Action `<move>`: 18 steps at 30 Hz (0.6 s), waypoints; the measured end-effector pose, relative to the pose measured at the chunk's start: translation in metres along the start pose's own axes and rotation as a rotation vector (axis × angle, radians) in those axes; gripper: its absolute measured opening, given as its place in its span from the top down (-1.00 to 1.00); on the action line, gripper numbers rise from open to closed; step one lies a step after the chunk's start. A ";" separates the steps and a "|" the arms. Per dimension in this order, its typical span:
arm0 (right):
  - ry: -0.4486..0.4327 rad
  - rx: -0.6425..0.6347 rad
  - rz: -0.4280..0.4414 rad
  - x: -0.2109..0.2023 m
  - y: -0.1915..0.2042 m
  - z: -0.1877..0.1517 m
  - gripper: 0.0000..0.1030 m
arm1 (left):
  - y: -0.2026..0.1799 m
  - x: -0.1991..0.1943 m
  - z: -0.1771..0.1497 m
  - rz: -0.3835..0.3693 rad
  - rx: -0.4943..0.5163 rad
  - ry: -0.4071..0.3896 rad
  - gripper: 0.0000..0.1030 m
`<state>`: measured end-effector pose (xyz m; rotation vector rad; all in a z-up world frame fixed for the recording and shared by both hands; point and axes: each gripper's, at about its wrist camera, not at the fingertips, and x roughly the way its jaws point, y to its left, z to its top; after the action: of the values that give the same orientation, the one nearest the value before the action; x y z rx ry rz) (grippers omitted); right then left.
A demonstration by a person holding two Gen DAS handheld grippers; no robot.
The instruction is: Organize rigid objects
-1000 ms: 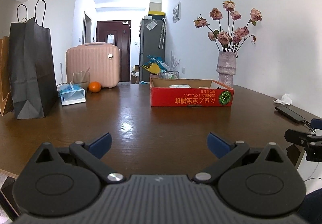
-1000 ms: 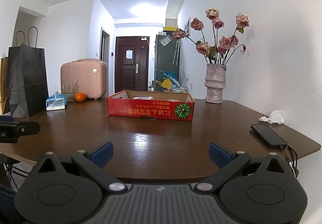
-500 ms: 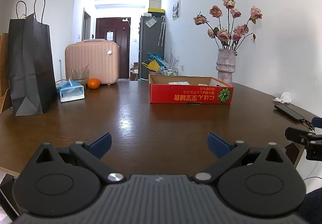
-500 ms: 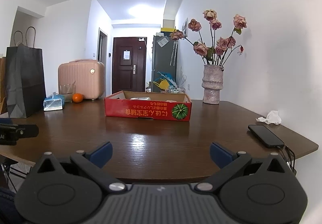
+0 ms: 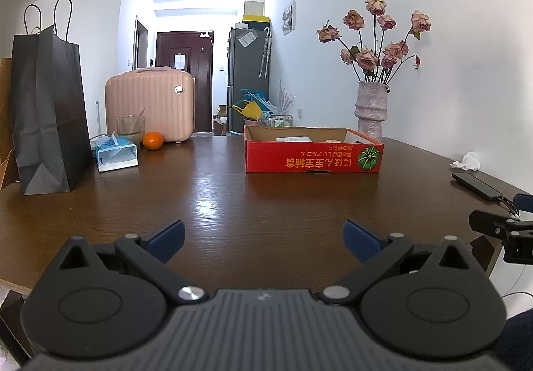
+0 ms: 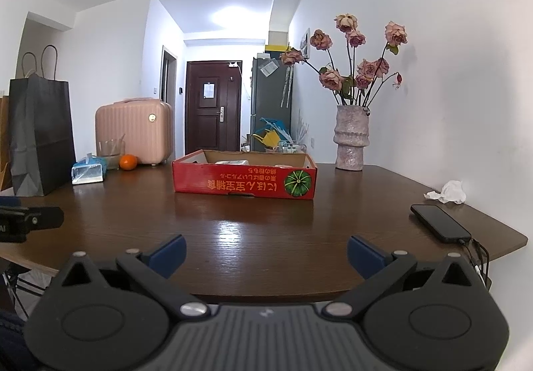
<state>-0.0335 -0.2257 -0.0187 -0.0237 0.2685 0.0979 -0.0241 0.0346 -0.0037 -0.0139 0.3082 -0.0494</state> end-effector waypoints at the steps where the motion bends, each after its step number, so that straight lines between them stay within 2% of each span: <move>1: 0.002 -0.001 -0.001 0.000 0.000 0.000 -1.00 | 0.000 0.000 0.000 0.000 0.000 0.000 -1.00; 18: 0.003 -0.002 -0.004 0.000 -0.001 -0.001 -1.00 | -0.001 0.000 0.000 -0.003 0.003 0.000 -1.00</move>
<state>-0.0332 -0.2265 -0.0195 -0.0267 0.2718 0.0945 -0.0239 0.0339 -0.0036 -0.0110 0.3076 -0.0527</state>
